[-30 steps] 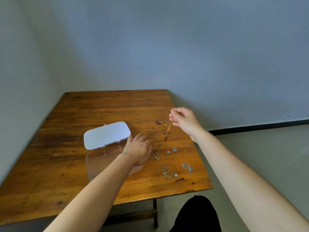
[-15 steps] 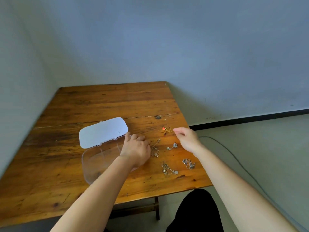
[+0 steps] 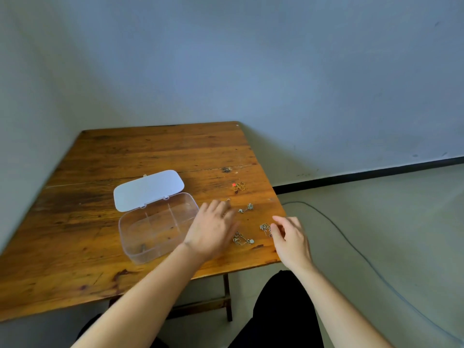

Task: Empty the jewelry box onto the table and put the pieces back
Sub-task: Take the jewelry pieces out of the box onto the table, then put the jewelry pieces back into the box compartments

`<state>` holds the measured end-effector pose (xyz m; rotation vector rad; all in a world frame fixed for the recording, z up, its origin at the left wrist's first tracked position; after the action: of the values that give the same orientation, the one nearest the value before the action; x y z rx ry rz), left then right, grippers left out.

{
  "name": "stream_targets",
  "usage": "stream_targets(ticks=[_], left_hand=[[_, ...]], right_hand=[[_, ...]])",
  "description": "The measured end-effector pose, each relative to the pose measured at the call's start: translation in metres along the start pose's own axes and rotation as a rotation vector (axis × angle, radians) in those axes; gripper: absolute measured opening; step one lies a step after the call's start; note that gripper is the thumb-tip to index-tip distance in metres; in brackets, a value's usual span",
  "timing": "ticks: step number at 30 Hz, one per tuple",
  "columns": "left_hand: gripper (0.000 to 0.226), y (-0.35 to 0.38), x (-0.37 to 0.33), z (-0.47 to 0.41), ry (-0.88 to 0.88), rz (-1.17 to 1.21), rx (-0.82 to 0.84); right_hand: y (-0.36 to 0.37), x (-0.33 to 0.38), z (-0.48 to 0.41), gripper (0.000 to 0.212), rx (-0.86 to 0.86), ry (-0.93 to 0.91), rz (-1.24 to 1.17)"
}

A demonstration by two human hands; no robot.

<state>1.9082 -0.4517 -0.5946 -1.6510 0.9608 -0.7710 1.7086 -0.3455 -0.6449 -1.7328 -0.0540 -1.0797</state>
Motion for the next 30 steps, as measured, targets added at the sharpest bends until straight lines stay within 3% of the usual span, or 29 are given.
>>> stream_targets(ticks=[5, 10, 18, 30], left_hand=[[0.065, 0.029, -0.031, 0.029, -0.144, 0.232, 0.059], [0.073, 0.038, -0.033, 0.029, -0.212, 0.236, -0.001], [0.022, 0.039, -0.031, 0.033, -0.271, 0.417, -0.192], [0.02, 0.045, -0.031, 0.031, -0.334, 0.383, -0.144]], right_hand=[[0.002, -0.001, 0.008, 0.05, 0.014, -0.06, 0.075], [0.001, -0.004, 0.008, 0.049, 0.037, -0.12, 0.1], [-0.001, -0.006, 0.006, 0.027, -0.062, -0.236, 0.081], [-0.004, -0.002, -0.001, 0.021, -0.003, -0.158, 0.064]])
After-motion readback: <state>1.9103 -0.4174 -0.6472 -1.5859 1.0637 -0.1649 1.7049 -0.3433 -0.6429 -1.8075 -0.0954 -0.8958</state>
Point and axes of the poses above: each hand's wrist, its own z-axis away from the middle knuckle, its own y-axis out of the palm, x = y × z, the point moved 1 cm from there along -z, towards the middle knuckle, and after that the axes turned 8 degrees about y, right-handed, at the moved point
